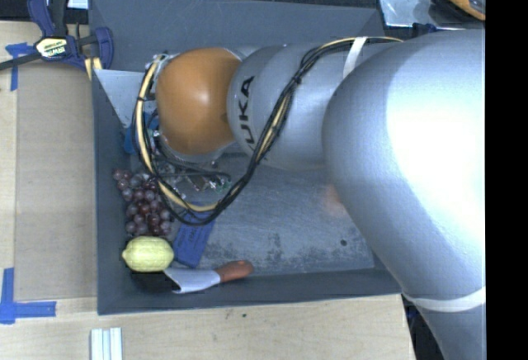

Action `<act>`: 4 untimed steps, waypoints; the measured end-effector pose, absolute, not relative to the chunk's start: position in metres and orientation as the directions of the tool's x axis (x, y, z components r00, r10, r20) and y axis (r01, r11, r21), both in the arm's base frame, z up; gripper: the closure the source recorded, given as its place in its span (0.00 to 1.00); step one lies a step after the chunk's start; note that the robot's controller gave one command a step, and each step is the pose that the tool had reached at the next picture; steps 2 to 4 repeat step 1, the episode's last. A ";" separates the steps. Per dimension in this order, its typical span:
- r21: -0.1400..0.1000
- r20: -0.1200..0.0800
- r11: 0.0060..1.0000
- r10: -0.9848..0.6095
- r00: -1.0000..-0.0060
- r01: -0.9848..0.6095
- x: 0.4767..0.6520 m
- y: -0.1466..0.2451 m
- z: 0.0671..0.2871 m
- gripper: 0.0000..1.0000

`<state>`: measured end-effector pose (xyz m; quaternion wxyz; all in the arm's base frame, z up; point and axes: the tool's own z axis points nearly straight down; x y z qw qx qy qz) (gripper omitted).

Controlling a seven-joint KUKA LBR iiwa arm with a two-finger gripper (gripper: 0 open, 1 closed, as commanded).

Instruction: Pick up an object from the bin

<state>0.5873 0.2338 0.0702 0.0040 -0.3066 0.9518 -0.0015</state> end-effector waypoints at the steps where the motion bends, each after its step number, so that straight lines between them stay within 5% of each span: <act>1: -0.005 -0.007 0.812 -0.583 -0.812 -0.583 0.587 0.234 0.070 1.00; 4: -0.005 -0.007 0.812 -0.583 -0.812 -0.583 0.587 0.234 0.070 1.00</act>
Offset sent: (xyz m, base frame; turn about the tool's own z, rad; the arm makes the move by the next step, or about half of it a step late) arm 0.0000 0.0001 0.0936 0.0004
